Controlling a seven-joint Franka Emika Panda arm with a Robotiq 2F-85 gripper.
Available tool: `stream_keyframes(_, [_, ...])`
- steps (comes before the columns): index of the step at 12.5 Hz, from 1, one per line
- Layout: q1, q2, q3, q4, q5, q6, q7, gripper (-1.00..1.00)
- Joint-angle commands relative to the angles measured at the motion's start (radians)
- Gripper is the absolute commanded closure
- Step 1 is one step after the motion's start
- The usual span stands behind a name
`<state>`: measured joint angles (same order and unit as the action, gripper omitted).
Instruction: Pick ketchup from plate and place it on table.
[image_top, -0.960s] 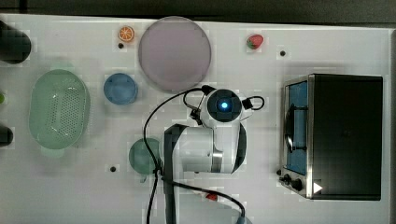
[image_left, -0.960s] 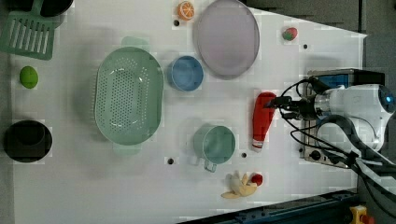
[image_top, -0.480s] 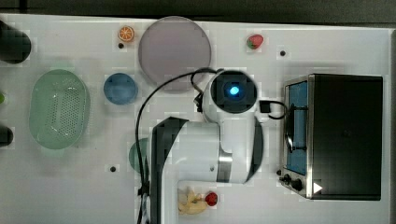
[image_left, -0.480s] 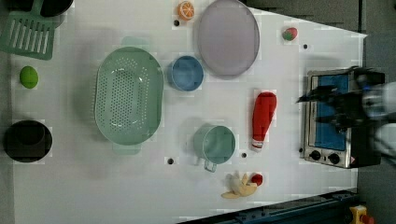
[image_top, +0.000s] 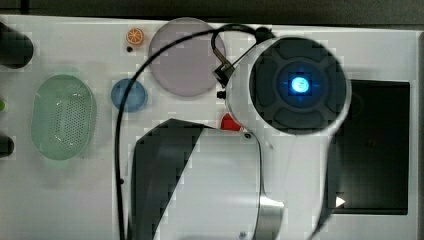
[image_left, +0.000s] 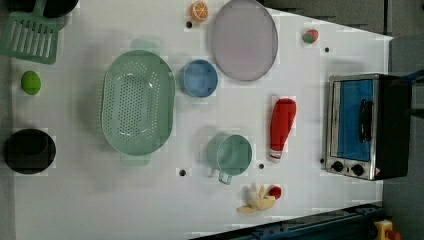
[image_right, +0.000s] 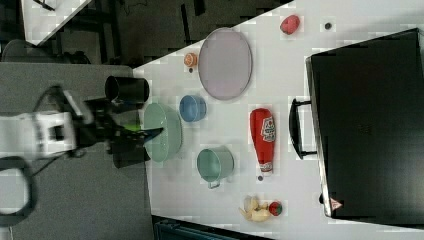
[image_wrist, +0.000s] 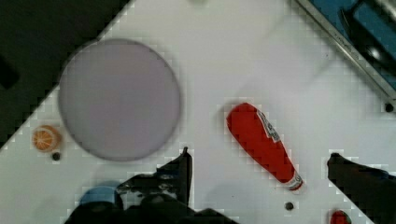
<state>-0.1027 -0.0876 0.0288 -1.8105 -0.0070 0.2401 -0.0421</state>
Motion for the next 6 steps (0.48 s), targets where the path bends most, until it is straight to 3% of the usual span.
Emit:
stream_keyframes(1, [0.006, 0.025, 0.01, 0.016, -0.01, -0.109, 0.056, -1.0])
stream_keyframes(3, [0.008, 0.024, 0.016, 0.039, -0.01, -0.201, 0.05, -1.0])
stream_keyframes(6, [0.01, 0.025, 0.017, 0.035, -0.01, -0.199, 0.05, -1.0])
